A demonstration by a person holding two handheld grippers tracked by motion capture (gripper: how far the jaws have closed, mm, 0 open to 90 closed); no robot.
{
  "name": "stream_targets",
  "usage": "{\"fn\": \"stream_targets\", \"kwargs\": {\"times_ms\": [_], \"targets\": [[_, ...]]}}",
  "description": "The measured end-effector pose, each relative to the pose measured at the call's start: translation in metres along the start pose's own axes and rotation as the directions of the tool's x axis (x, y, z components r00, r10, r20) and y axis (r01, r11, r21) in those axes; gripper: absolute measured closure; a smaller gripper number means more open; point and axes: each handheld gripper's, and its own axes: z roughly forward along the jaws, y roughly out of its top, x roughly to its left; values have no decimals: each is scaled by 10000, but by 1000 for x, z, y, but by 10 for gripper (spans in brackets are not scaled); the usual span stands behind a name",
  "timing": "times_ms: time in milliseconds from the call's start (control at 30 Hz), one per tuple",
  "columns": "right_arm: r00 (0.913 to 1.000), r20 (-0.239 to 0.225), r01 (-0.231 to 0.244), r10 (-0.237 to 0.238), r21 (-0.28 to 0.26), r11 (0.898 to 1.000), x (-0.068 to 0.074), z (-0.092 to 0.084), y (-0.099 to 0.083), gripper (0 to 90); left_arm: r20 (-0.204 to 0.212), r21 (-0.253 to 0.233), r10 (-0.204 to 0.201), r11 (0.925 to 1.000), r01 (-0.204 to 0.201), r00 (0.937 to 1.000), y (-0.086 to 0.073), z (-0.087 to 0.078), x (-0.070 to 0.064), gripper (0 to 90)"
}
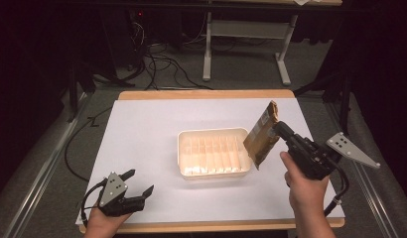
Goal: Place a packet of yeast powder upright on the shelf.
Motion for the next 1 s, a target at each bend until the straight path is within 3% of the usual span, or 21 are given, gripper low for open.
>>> {"fn": "stream_targets", "kwargs": {"times_ms": [1000], "targets": [[9985,-466,-255,286,659,9975,41,74,-35,900,-1,-123,-74,9999,74,10000,1,-3,2,209]]}}
